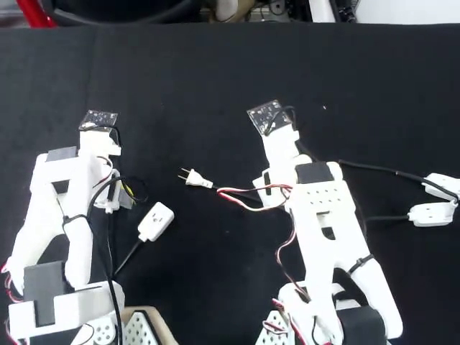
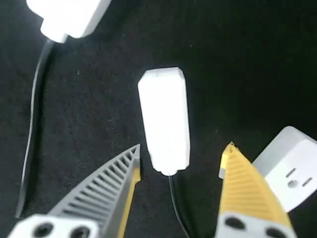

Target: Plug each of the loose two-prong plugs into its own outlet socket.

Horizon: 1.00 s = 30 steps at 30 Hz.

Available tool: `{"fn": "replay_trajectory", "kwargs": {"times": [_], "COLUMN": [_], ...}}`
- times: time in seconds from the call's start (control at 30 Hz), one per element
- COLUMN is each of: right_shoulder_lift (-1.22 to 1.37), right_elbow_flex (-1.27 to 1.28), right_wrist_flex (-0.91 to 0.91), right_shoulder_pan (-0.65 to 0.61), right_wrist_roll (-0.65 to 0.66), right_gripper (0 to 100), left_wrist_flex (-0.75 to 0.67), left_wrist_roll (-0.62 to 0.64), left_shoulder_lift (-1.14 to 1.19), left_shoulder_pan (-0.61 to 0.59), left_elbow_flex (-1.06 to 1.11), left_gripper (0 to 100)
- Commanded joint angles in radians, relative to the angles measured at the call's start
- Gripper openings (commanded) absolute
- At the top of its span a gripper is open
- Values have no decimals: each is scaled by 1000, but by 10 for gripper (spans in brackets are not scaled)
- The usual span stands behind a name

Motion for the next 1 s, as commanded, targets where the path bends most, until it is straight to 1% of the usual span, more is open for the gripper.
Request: {"fn": "replay_trajectory", "kwargs": {"times": [0.0,0.07,0.17,0.33,0.47,0.57,0.67,0.77,0.97], "right_shoulder_lift": [2,2,2,2,2,2,2,2,2], "right_elbow_flex": [-53,-53,-53,-53,-53,-53,-53,-53,-53], "right_wrist_flex": [-11,-11,-11,-9,-9,-9,-9,-9,-9], "right_shoulder_pan": [-9,-9,-9,-9,-9,-9,-9,-8,-8], "right_wrist_roll": [9,9,9,9,9,9,9,9,9], "right_gripper": [12,12,12,12,12,12,12,12,12], "left_wrist_flex": [14,14,5,-28,-95,-100,-101,-106,-100], "left_wrist_roll": [-9,-25,-81,-147,-176,-222,-219,-184,-178], "left_shoulder_lift": [-83,-123,-133,-109,-68,-51,-63,-104,-193], "left_shoulder_pan": [-8,-5,-8,-97,-182,-203,-200,-200,-209], "left_elbow_flex": [-82,-77,-51,-41,-41,-39,-41,-41,-41], "left_gripper": [259,259,259,259,259,259,259,259,259]}}
